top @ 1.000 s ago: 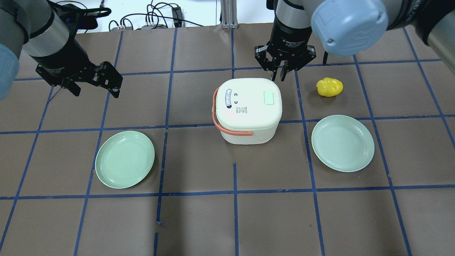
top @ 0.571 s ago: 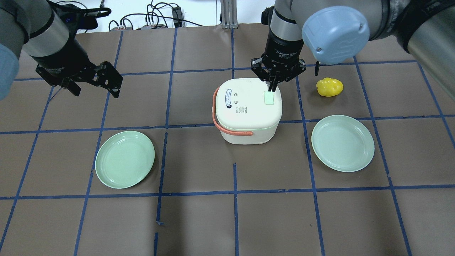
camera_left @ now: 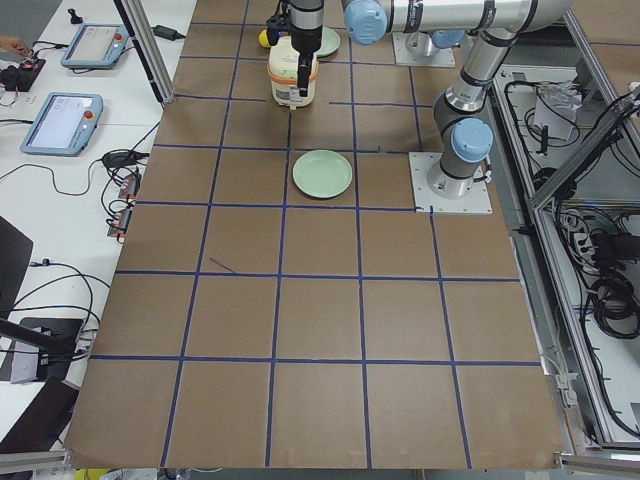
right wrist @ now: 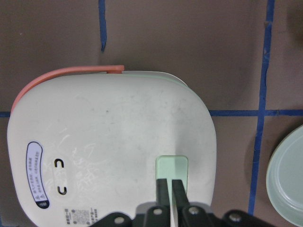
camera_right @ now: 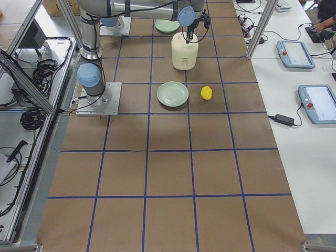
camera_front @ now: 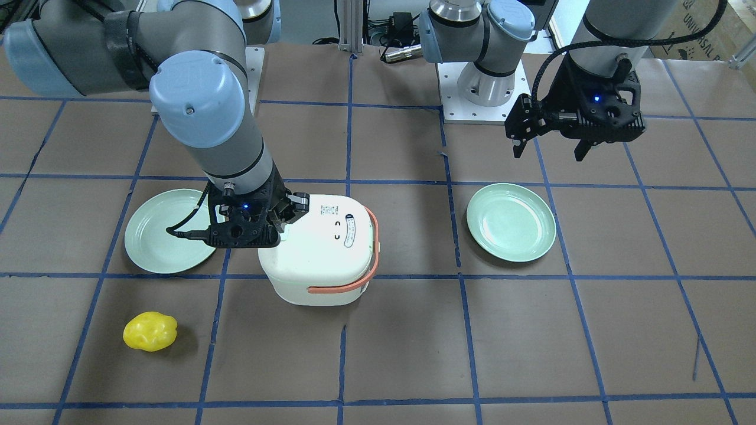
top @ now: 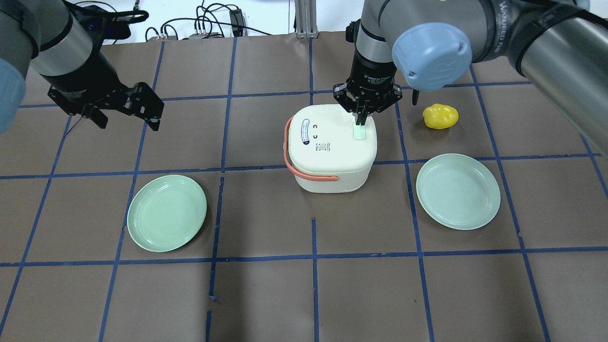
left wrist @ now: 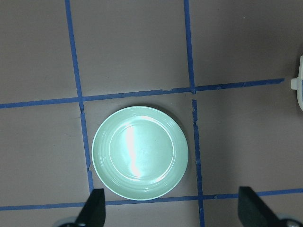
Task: Press rice cooker button
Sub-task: 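Lower the right gripper and press down on the green button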
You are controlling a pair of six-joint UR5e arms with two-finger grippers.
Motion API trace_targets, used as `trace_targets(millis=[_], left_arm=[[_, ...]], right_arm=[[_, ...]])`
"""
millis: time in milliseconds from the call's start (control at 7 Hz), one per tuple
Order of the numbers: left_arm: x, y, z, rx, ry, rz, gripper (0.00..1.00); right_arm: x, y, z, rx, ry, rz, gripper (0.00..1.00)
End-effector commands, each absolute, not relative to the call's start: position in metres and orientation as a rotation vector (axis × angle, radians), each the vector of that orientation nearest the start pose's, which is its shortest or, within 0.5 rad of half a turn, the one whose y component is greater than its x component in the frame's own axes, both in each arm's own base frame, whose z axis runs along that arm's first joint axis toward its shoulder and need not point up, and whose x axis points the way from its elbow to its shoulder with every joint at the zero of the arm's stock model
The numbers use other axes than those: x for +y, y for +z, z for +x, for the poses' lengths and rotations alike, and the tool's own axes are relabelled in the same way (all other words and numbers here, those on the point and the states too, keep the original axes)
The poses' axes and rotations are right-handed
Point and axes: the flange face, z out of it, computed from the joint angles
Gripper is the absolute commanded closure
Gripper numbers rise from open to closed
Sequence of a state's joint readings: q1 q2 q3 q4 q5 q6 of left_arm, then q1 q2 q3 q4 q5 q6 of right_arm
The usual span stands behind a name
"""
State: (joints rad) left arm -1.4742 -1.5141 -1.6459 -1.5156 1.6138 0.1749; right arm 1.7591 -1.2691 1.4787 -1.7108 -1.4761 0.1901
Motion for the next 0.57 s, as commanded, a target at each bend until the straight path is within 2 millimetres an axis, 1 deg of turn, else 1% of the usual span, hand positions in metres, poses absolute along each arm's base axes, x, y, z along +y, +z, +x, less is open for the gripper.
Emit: trace_targets(millis=[0,429], left_arm=[[-0.4816,0.4838,-0.0829,3.091,-0.047,0.120,0.00],[-0.4816,0.4838,-0.0829,3.091,-0.047,0.120,0.00]], right_arm=[[-0.5665,0.3773,0.2523,3.062,0.137,0.005,0.84],[-0.5687,0.3708,0.2527,3.063,0.153,0.011,0.87]])
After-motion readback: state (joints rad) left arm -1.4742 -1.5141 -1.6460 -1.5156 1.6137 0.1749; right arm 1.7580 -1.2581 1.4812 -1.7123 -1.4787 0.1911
